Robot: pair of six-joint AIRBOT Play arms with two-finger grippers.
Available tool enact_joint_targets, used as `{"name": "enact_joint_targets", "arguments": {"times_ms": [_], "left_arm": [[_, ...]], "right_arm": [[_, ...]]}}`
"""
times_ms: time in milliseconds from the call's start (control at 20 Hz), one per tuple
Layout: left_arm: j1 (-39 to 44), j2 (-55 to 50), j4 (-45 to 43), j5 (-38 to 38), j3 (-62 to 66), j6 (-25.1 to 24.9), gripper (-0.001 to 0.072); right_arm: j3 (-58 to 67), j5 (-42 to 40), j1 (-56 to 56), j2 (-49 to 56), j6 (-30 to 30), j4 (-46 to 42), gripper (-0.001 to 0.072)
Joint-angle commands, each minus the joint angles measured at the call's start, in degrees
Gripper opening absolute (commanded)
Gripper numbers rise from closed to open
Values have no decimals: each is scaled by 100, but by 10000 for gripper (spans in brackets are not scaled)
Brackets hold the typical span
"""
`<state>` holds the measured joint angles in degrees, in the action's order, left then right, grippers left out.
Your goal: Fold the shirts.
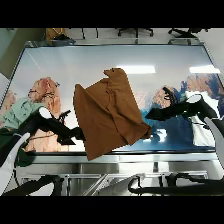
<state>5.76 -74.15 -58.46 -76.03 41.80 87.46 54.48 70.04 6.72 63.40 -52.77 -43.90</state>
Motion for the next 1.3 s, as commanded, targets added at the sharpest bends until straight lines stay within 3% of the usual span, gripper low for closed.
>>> {"name": "enact_joint_targets", "arguments": {"times_ms": [0, 200, 250, 300, 350, 400, 450, 500, 550, 700, 800, 1000, 1100, 1250], "left_arm": [[761, 389, 479, 1246, -1119, 2, 687], [1425, 24, 1325, 2017, -1471, -249, 687], [1545, -111, 1399, 2151, -1432, -260, 633], [1633, -260, 1351, 2194, -1318, -260, 450], [1674, -387, 1298, 2192, -1189, -262, 283], [1676, -485, 1303, 2157, -1062, -269, 129], [1674, -553, 1298, 2070, -903, -365, 17], [1668, -577, 1294, 1974, -750, -476, 17], [1659, -573, 1283, 1882, -601, -518, 17], [1543, -367, 949, 1513, -105, -535, 16], [1224, 17, 874, 1097, 326, -535, 14], [144, 1268, 907, 33, 2371, -535, 14], [-428, 1764, 909, -151, 3762, -527, 13], [-1180, 2234, 905, -111, 5982, -494, 13]], "right_arm": [[37, 144, -590, 90, 223, -72, 589], [37, 35, -990, 111, 223, -413, 580], [37, -17, -1040, 131, 216, -527, 574], [37, -39, -1047, 155, 197, -562, 570], [37, -44, -1045, 179, 199, -564, 510], [39, -37, -1045, 201, 201, -564, 309], [39, -37, -1045, 203, 201, -564, 160], [39, -37, -1045, 201, 201, -557, 65], [39, -39, -1040, 195, 197, -555, 19], [151, -59, -1010, 66, 175, -501, 16], [481, -22, -846, -247, 179, 0, 16], [1895, -109, 164, -1309, 533, 2555, 16], [2640, -470, 907, -1851, 752, 3840, 16], [3432, -1290, 1725, -2568, 1287, 4656, 16]]}}
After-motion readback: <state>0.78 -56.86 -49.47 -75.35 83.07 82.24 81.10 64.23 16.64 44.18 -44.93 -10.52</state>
